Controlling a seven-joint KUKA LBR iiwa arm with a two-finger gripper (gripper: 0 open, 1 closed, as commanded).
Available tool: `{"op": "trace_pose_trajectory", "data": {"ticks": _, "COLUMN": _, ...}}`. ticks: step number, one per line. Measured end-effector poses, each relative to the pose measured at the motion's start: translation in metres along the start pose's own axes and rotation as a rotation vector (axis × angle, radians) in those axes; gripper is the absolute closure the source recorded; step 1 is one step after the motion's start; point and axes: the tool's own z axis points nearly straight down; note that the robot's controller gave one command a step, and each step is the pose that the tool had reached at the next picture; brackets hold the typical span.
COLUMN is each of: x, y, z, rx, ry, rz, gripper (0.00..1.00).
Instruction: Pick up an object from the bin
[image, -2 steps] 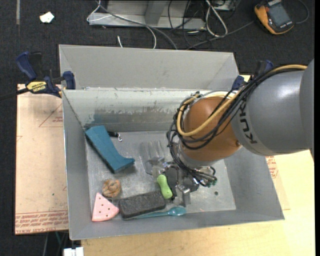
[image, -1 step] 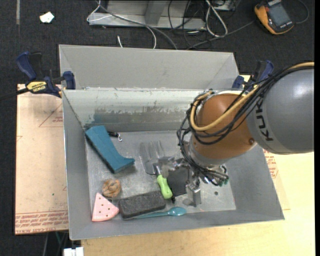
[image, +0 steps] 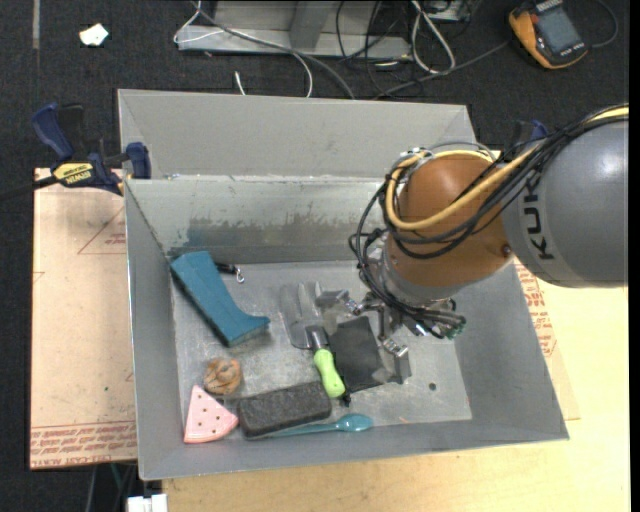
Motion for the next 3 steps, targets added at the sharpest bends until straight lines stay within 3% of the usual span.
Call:
{"op": "trace_pose_trajectory", "data": {"ticks": 1, "x": 0.01, "y": -0.004, "z": 0.013, "rx": -0.002, "ry": -0.002, "rz": 0.037, "gripper": 0.0}}
{"op": "trace_pose_trajectory", "data": {"ticks": 2, "x": 0.008, "y": 0.003, "z": 0.031, "rx": -0.002, "ry": -0.001, "rz": 0.209, "gripper": 0.0}}
{"op": "trace_pose_trajectory", "data": {"ticks": 3, "x": 0.033, "y": 0.055, "z": 0.048, "rx": -0.003, "ry": -0.001, "rz": 0.094, "gripper": 1.0}}
